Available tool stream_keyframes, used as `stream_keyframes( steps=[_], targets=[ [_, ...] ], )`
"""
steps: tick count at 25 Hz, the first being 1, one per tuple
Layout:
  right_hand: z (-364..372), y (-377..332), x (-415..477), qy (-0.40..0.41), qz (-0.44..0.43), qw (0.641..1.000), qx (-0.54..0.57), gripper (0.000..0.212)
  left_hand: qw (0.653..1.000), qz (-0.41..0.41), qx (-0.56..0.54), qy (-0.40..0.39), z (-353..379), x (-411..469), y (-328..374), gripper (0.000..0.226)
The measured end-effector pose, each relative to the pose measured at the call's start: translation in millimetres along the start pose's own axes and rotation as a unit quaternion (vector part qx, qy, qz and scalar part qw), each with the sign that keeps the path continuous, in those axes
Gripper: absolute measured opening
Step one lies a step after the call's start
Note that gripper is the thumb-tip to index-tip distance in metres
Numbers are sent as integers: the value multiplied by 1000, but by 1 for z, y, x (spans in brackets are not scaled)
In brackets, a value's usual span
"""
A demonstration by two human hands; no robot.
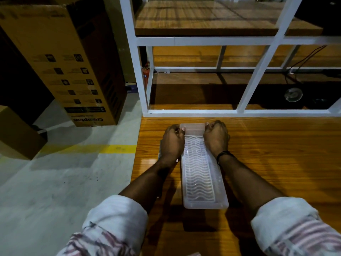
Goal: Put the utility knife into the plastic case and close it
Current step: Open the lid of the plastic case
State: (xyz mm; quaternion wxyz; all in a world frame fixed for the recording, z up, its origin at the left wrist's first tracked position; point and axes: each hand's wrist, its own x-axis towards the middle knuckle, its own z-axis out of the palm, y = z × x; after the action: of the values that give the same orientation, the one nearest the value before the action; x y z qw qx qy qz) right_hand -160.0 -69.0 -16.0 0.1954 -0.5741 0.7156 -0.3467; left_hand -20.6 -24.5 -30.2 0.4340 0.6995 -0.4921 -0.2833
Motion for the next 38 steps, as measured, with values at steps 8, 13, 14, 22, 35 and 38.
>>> stream_keyframes(
  steps=[8, 13, 14, 22, 35, 38],
  targets=[
    [-37, 20, -51, -49, -12, 999, 16, 34, 978, -64, -188, -67, -27, -62, -20, 25],
    [-72, 21, -122, -97, -140, 974, -147, 47, 963, -105, -221, -116, -41, -114, -38, 33],
    [-75, 17, -132, -113, -157, 961, -199, 50, 956, -116, -237, -130, -45, -121, -37, 32],
    [-62, -21, -157, -128, -149, 905, -377, 100, 929, -170, -282, -168, -54, -132, -33, 36],
    [-62, -35, -148, -162, -96, 918, -350, 97, 912, -154, -300, -234, -60, -130, -30, 40],
    [-65, -34, -148, -157, -93, 926, -331, 95, 910, -152, -305, -237, -57, -130, -35, 45]
  ],
)
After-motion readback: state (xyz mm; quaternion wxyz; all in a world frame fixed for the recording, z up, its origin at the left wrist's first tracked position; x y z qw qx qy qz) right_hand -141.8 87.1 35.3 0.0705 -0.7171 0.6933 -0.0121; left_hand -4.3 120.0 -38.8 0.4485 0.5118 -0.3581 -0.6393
